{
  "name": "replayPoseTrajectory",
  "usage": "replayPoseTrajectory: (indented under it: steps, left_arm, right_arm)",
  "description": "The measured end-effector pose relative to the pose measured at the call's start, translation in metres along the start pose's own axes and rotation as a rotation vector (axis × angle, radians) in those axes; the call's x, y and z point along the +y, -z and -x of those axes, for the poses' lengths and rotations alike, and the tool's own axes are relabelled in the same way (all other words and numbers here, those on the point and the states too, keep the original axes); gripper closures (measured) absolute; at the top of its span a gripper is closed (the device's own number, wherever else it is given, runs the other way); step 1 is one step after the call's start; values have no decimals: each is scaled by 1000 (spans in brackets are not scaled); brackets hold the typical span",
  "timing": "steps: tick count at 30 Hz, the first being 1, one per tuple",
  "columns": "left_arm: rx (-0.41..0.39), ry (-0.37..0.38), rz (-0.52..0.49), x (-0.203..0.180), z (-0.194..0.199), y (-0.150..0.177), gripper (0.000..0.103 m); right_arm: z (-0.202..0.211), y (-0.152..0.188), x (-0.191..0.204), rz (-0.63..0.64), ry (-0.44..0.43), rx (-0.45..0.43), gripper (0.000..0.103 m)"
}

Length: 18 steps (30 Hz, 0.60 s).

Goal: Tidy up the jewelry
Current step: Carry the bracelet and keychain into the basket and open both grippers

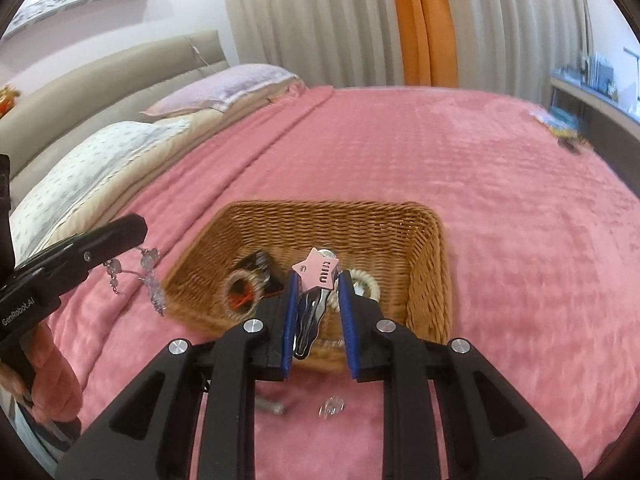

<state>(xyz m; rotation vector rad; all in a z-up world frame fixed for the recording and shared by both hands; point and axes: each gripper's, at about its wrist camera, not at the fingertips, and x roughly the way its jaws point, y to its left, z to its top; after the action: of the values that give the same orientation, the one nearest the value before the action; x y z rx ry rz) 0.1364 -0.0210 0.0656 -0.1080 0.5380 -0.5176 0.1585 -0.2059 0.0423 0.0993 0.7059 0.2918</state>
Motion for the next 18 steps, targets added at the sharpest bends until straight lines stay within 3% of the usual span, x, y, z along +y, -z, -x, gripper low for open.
replayPoseTrajectory:
  steps: [7,13,14,15,16,17,18]
  left_arm:
    - [95,-50,50,24,-63,5,96]
    - [154,-69,81,38,-76,16,95]
    - [156,-62,89,40,-75,15,91]
    - [155,-46,100,42,-71,15,78]
    - [142,-39,105,42,-65,14,71]
    - [131,-36,104,42,-60,14,57]
    - [114,-29,99,40,-51,14,52]
  right_arm:
    - [-57,-4,-7,16,43,110,85]
    - [-68,3,-9,15,35,152,84]
    - [-67,3,-10,7,25,155,81]
    - [-65,3,-11,1,20,154,76]
    - [-60,3,-12,-3,21,143,63]
    - [-55,3,-12,-4,24,128,50]
    - [-49,3,-12,0,28,112,50]
